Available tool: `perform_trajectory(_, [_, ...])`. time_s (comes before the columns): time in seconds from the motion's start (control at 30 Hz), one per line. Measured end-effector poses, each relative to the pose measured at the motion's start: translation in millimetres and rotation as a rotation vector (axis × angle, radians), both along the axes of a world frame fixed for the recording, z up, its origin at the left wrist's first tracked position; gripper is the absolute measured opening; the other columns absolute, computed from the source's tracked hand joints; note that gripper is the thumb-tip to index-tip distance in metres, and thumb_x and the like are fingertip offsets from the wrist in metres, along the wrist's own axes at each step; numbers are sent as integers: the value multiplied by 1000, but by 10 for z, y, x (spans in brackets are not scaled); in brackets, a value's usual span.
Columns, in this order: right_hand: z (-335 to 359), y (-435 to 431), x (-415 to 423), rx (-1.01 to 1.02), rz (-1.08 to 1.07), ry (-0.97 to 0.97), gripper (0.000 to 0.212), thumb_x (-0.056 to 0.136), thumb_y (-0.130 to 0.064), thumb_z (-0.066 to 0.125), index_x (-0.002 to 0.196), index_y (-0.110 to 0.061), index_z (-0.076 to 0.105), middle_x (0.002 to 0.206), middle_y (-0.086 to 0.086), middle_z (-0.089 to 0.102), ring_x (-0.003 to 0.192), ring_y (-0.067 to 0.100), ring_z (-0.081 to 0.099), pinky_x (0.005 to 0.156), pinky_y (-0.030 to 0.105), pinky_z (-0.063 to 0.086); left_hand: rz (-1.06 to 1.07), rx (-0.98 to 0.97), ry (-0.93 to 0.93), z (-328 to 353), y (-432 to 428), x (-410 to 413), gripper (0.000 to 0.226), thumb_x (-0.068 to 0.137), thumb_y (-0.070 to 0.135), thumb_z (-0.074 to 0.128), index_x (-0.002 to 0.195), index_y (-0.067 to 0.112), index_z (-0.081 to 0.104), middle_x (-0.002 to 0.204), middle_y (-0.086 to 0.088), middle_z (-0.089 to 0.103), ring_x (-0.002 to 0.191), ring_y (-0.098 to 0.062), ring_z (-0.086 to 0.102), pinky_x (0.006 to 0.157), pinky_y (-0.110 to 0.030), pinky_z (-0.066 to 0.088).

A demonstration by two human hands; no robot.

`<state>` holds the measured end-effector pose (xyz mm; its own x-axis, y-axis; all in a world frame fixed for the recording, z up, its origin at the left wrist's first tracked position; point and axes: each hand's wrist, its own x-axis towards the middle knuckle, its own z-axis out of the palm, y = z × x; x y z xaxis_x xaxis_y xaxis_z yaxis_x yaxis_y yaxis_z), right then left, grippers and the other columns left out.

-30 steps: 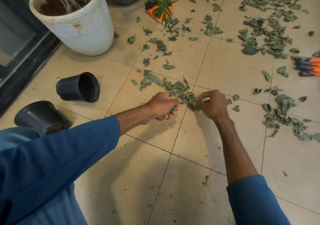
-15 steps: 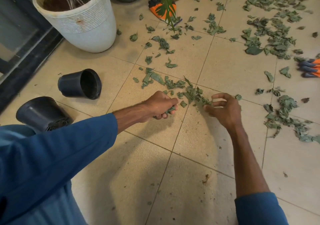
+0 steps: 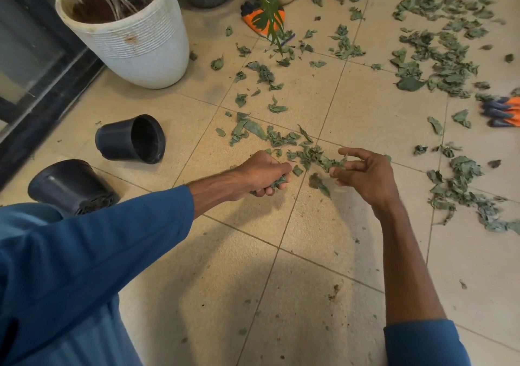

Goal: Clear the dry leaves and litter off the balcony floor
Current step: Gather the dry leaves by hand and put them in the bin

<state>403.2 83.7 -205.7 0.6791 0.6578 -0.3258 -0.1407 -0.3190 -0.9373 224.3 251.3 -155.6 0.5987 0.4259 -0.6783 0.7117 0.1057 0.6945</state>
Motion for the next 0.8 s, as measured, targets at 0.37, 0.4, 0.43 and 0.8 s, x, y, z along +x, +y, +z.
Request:
perform_trajectory(0.37, [410,-38,-82,132,140,79,37,69,-13,83,105,-6,78,97,23,75,91,31,72,84,38,62,164,34,-99,29,77,-23,26,104,25,55,98,7,72,67,-1,64,42,-9,44,35,-17,27])
perform_trajectory(0.4, [448,-38,-85,130,155,67,36,69,-13,83,105,-7,78,96,21,76,91,31,73,84,38,62,205,50,-124,36,99,-17,26,105,25,54,99,6,72,67,-1,64,42,-9,44,35,-17,28])
perform_trajectory(0.43, [478,-34,-90,123,172,48,34,71,-11,83,105,-7,78,94,18,77,90,31,74,84,39,62,244,71,-146,40,127,-11,28,106,26,54,102,5,72,67,0,64,41,-9,44,35,-18,28])
perform_trajectory(0.8, [755,116,-269,86,266,-78,25,76,-3,82,101,-5,79,88,6,79,80,27,76,78,32,62,440,194,-258,21,265,66,46,108,40,49,82,11,74,61,7,63,44,-10,46,39,-19,33])
